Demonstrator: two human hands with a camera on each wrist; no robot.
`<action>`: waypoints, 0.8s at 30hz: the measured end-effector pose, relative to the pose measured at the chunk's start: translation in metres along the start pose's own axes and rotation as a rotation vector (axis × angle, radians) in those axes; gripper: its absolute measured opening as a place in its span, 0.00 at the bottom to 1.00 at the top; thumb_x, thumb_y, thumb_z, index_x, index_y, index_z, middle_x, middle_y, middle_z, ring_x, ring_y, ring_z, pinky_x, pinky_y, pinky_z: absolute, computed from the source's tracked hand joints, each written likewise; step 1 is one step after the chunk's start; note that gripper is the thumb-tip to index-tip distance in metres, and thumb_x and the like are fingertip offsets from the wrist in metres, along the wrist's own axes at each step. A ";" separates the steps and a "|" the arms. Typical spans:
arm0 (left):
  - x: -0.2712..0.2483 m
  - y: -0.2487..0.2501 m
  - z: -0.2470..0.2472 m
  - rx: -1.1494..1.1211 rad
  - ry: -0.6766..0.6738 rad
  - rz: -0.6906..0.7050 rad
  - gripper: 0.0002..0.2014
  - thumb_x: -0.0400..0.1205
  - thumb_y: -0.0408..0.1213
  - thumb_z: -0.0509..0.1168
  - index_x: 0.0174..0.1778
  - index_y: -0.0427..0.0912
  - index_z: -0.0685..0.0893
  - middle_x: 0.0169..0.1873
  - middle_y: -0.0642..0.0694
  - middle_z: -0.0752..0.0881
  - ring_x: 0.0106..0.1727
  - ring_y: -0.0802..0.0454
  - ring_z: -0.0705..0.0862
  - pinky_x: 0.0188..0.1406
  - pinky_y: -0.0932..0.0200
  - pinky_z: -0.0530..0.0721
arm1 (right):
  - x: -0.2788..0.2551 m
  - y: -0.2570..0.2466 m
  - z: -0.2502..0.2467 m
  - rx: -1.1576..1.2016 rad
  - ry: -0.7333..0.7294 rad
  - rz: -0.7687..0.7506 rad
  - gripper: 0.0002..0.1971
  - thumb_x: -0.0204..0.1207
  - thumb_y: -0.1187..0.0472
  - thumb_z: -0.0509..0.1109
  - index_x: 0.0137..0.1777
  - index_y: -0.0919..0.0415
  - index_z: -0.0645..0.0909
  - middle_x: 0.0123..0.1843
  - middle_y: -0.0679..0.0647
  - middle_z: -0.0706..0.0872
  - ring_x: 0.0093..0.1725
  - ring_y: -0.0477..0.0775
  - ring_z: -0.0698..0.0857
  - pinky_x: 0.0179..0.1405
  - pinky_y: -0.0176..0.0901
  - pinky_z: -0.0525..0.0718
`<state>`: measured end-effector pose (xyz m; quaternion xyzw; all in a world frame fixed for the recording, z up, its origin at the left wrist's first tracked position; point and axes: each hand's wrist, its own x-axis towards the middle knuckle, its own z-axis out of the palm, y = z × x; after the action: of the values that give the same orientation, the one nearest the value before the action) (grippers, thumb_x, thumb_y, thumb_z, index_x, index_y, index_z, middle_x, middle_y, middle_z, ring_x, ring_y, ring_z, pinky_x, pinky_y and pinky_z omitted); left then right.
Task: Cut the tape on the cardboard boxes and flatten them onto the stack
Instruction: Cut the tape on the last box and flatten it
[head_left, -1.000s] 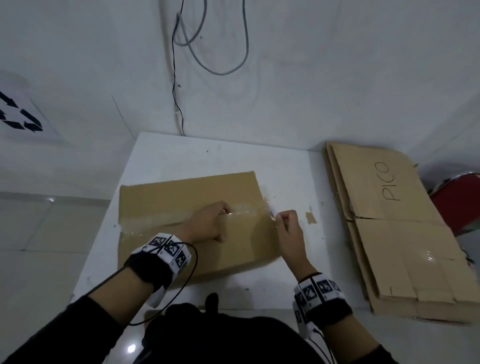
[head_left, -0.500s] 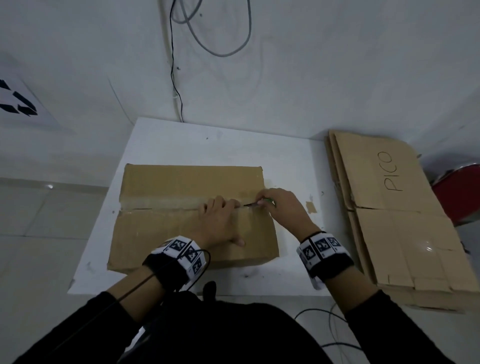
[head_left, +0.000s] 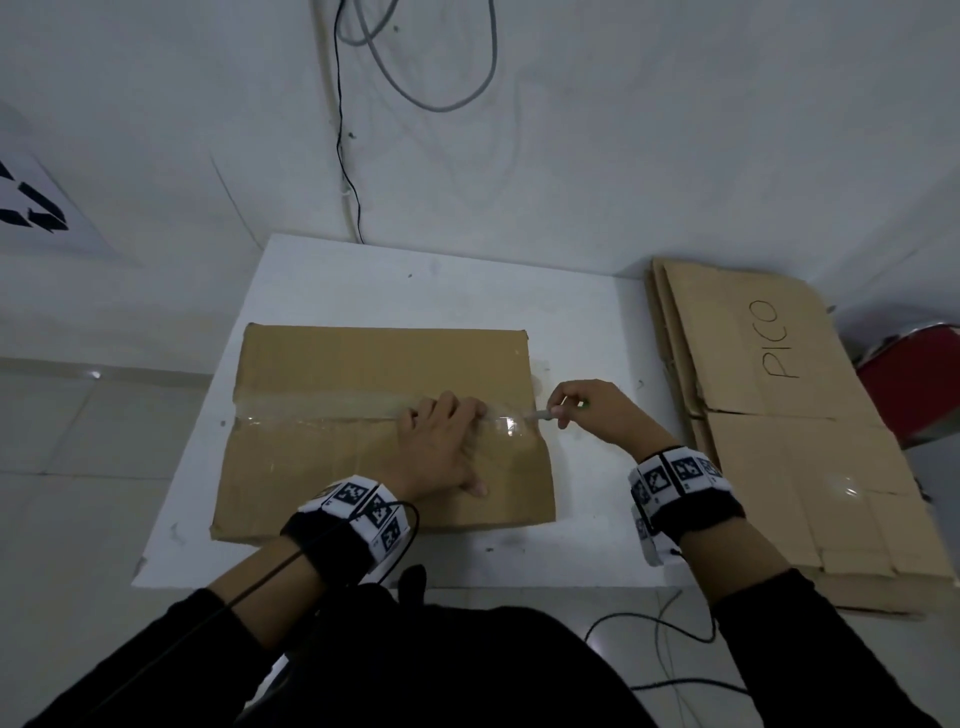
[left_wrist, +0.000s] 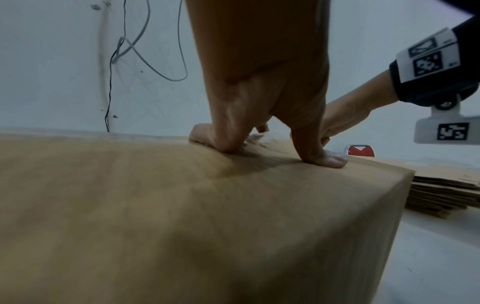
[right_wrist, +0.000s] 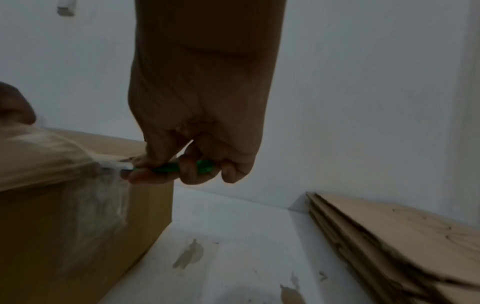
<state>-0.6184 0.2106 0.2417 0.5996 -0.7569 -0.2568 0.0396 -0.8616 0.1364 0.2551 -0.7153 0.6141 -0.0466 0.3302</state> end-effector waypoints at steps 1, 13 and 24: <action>-0.001 0.001 0.001 0.007 -0.001 0.010 0.45 0.62 0.59 0.78 0.72 0.57 0.65 0.63 0.52 0.67 0.63 0.50 0.66 0.63 0.50 0.63 | -0.001 0.000 -0.002 -0.003 -0.013 0.003 0.06 0.81 0.58 0.70 0.43 0.49 0.86 0.35 0.42 0.90 0.47 0.57 0.87 0.48 0.55 0.84; 0.017 0.004 -0.013 -0.039 -0.065 -0.006 0.37 0.65 0.60 0.77 0.66 0.50 0.71 0.61 0.52 0.74 0.65 0.49 0.73 0.65 0.46 0.64 | -0.003 -0.003 0.010 -0.183 0.154 -0.149 0.10 0.80 0.63 0.65 0.43 0.50 0.85 0.34 0.40 0.88 0.37 0.43 0.86 0.51 0.45 0.79; 0.022 0.012 0.017 -0.111 0.046 0.019 0.34 0.68 0.61 0.74 0.69 0.55 0.73 0.62 0.50 0.71 0.66 0.47 0.67 0.68 0.46 0.59 | 0.006 -0.005 0.007 -0.400 0.156 -0.221 0.12 0.79 0.66 0.65 0.44 0.47 0.84 0.34 0.40 0.87 0.36 0.43 0.85 0.64 0.55 0.74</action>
<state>-0.6414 0.1975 0.2271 0.5950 -0.7461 -0.2841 0.0925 -0.8523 0.1344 0.2505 -0.8235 0.5528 -0.0147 0.1264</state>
